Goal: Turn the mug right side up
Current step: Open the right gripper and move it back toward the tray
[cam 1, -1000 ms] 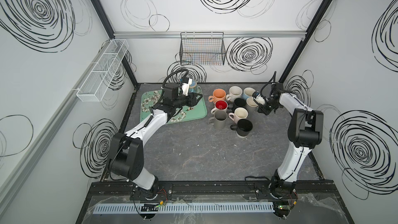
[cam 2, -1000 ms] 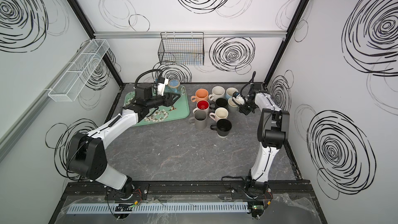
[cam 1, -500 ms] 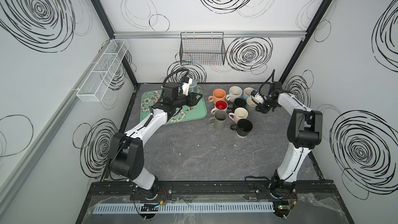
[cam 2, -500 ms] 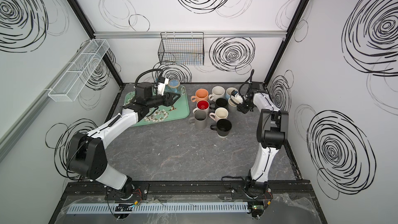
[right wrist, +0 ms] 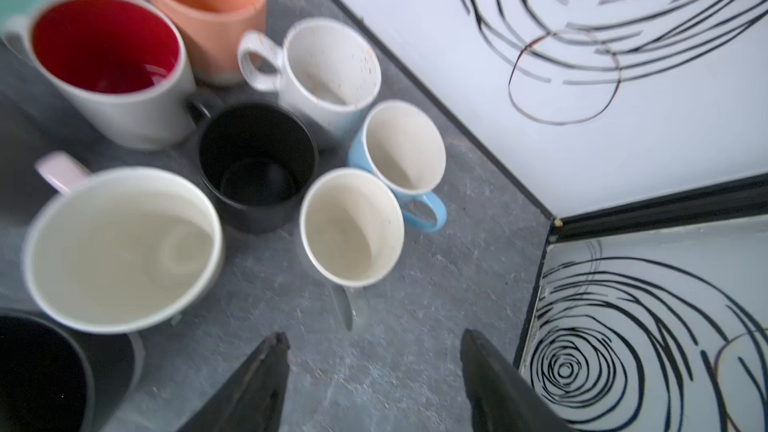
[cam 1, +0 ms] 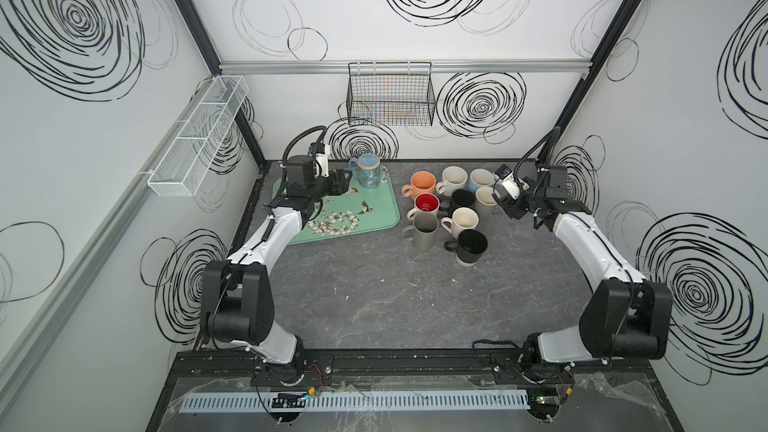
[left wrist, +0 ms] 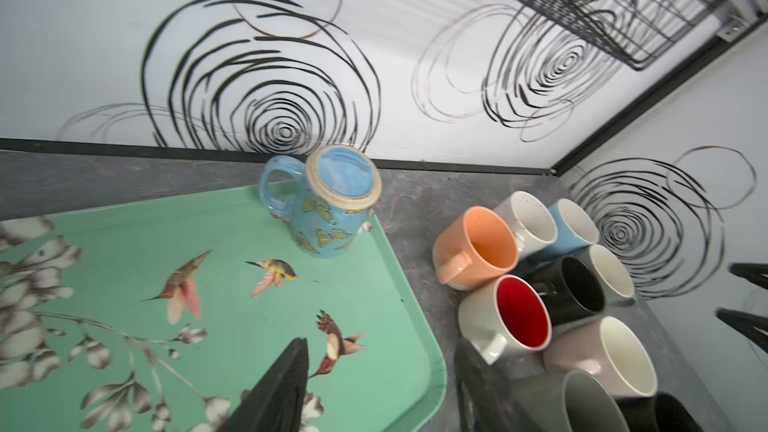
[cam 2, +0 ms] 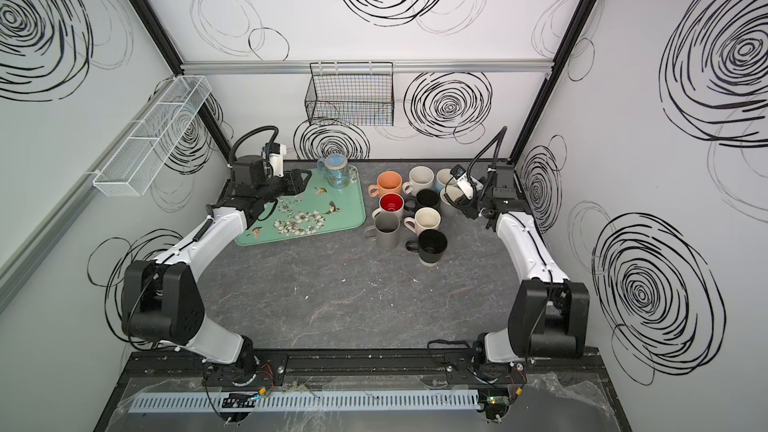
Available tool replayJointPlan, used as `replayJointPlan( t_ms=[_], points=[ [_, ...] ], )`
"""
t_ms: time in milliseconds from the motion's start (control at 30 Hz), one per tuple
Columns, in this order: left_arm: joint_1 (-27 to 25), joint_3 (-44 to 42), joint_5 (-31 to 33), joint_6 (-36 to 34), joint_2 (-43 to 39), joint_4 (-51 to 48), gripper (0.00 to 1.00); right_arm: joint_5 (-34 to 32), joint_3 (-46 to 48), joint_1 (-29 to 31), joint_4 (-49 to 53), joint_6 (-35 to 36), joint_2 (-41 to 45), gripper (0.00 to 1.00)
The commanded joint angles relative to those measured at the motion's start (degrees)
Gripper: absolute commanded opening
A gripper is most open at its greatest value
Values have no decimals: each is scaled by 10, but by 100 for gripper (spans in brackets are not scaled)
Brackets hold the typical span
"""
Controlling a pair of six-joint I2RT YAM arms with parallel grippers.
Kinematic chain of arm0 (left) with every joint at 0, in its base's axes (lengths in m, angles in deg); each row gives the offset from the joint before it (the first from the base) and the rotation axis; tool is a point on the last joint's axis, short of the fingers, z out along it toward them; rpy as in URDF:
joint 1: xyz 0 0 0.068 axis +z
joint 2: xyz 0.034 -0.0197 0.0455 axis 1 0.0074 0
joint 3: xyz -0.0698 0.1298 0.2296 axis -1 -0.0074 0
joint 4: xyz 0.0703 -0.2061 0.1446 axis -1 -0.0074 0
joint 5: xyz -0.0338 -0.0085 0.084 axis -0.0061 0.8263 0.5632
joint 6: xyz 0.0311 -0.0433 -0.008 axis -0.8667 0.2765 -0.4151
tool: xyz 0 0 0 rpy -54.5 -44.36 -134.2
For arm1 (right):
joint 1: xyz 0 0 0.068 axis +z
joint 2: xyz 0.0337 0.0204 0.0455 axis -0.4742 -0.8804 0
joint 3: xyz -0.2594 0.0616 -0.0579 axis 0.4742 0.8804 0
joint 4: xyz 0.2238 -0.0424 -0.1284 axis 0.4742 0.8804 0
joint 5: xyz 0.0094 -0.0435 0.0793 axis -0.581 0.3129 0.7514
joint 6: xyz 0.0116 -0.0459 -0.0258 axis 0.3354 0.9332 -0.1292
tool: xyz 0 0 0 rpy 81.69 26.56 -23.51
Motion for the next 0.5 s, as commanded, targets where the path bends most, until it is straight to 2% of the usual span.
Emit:
replayJointPlan(
  t_ms=[0, 133, 200, 367, 467],
  points=[
    [11, 45, 26, -9, 48, 25, 61, -64, 39, 105, -167, -68, 25, 76],
    [23, 102, 14, 17, 128, 39, 62, -126, 12, 217, -220, -179, -23, 74],
    [30, 124, 1, 49, 168, 65, 62, -141, -16, 256, -239, -268, -71, 73],
    [34, 174, 9, 56, 223, 73, 61, -203, -138, 307, -195, -483, -217, 72],
    [34, 198, 14, 51, 252, 79, 62, -206, -226, 321, -139, -582, -307, 69]
  ],
)
